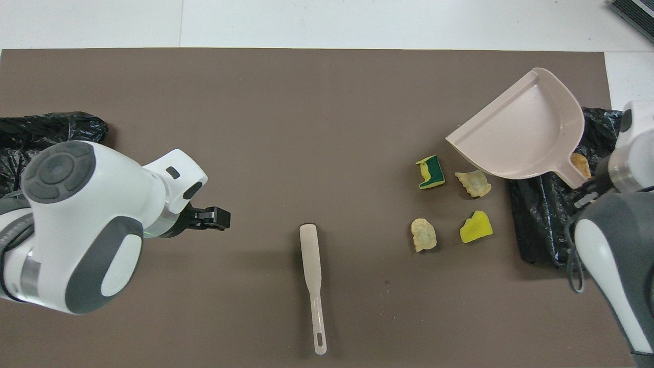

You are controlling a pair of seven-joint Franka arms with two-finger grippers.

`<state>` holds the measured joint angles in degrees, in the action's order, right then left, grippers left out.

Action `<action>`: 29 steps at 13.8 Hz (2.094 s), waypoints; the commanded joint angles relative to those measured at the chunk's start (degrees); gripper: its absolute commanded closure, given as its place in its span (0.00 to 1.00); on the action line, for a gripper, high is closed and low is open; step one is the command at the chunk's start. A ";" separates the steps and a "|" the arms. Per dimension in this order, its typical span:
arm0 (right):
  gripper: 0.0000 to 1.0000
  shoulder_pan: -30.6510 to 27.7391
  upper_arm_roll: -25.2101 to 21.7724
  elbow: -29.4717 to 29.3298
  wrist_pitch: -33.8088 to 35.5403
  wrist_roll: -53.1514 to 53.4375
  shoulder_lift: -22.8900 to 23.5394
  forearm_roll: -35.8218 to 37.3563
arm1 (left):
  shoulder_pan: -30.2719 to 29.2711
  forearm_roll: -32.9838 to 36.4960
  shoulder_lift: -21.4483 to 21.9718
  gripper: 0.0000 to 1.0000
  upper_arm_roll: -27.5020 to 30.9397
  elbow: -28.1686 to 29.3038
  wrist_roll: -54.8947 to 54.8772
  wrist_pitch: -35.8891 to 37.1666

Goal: Sweep and dump trash in bin

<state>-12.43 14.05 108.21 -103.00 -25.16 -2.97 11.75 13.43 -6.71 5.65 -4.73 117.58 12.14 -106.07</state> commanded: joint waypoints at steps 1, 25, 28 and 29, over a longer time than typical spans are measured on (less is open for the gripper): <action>1.00 4.24 -0.07 -2.21 -0.70 13.51 4.01 -5.67 | -6.81 1.34 2.08 0.00 -0.71 -0.33 -8.59 3.59; 0.00 33.69 -0.16 -21.99 -18.73 66.99 34.97 -9.90 | -14.83 4.34 -3.90 0.00 -0.71 -31.97 -8.53 21.79; 0.00 33.96 0.10 -18.75 -17.58 66.65 30.94 -10.08 | -14.75 4.25 -3.89 0.00 -0.71 -31.80 -8.45 21.17; 0.00 33.96 0.36 -17.00 -16.97 66.47 29.36 -10.25 | -14.75 4.25 -4.07 0.00 -0.71 -31.80 -8.45 20.65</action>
<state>21.54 14.16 87.28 -121.06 41.16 30.39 1.61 -0.99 -3.39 2.24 -4.96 86.97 3.04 -85.37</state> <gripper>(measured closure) 0.000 0.000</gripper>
